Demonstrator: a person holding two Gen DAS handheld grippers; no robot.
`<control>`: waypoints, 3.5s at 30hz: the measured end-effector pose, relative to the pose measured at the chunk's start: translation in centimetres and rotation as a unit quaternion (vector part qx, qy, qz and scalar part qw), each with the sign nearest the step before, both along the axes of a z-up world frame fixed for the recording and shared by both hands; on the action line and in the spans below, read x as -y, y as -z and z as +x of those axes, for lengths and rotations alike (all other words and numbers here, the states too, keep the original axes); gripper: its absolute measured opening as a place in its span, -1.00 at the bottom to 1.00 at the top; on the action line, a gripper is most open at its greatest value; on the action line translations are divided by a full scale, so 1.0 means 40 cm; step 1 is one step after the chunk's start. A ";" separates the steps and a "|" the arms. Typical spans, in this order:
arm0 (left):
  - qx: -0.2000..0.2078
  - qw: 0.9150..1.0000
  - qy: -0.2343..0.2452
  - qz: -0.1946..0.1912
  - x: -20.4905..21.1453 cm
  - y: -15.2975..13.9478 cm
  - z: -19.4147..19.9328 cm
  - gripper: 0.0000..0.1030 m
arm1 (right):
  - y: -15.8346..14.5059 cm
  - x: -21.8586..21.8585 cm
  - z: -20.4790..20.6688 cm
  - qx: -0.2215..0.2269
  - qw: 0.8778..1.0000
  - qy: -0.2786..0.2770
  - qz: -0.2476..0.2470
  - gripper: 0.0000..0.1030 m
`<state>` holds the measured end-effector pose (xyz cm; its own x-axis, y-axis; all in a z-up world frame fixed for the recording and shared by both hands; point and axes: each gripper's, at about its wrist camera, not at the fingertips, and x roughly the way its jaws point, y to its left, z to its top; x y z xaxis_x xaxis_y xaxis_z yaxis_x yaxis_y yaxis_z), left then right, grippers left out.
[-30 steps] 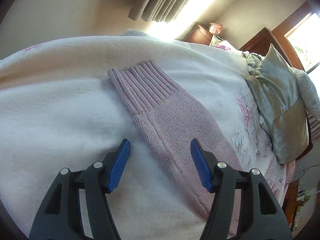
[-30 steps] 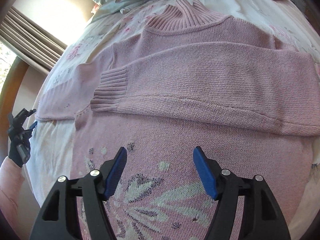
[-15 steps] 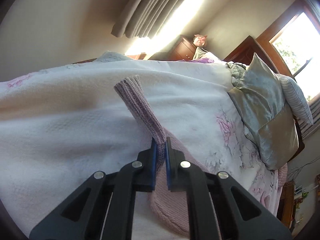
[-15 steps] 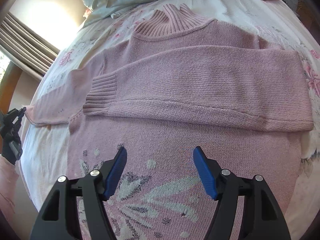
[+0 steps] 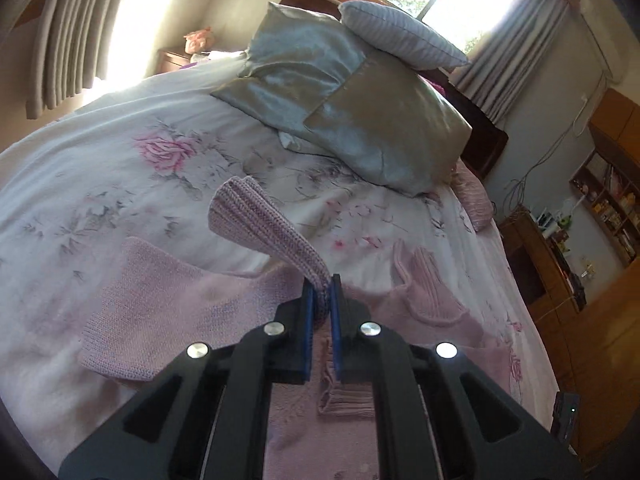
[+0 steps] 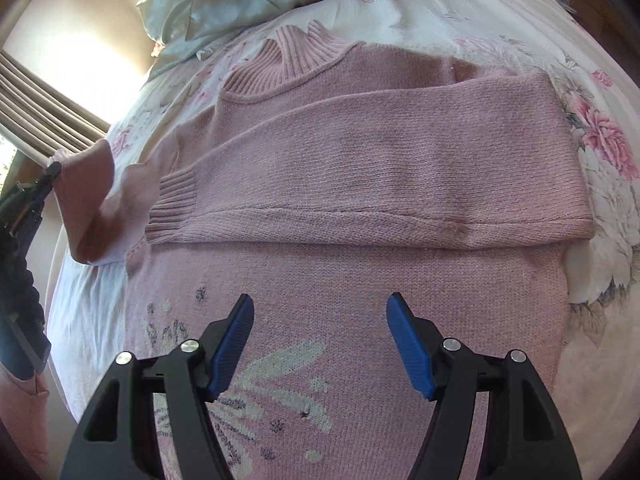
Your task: Fold small clothes
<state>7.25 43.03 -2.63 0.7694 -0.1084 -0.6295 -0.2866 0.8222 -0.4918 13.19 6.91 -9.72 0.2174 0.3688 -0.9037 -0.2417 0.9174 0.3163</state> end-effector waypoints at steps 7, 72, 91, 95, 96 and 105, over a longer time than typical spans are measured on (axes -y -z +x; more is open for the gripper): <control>-0.008 0.997 0.073 -0.005 0.212 0.056 0.095 -0.89 | 0.009 0.081 0.005 0.001 1.000 0.020 0.002 0.35; -0.183 0.977 0.091 0.062 0.134 0.280 0.070 0.11 | 0.052 -0.294 0.176 0.069 0.974 -0.130 -0.175 -0.18; -0.156 0.977 0.122 0.081 0.190 0.242 0.109 0.14 | 0.054 0.178 0.241 -0.055 0.990 0.092 0.093 0.25; -0.186 0.970 0.131 0.088 0.205 0.300 0.123 0.15 | 0.093 0.113 0.241 -0.058 0.996 0.056 0.025 -0.39; -0.186 0.969 0.135 0.095 0.205 0.307 0.123 0.15 | 0.094 0.111 0.237 -0.054 0.997 0.051 0.014 -0.46; -0.123 0.979 0.149 0.063 0.170 0.192 0.209 0.20 | -0.023 0.099 0.294 -0.001 0.999 0.005 0.046 0.01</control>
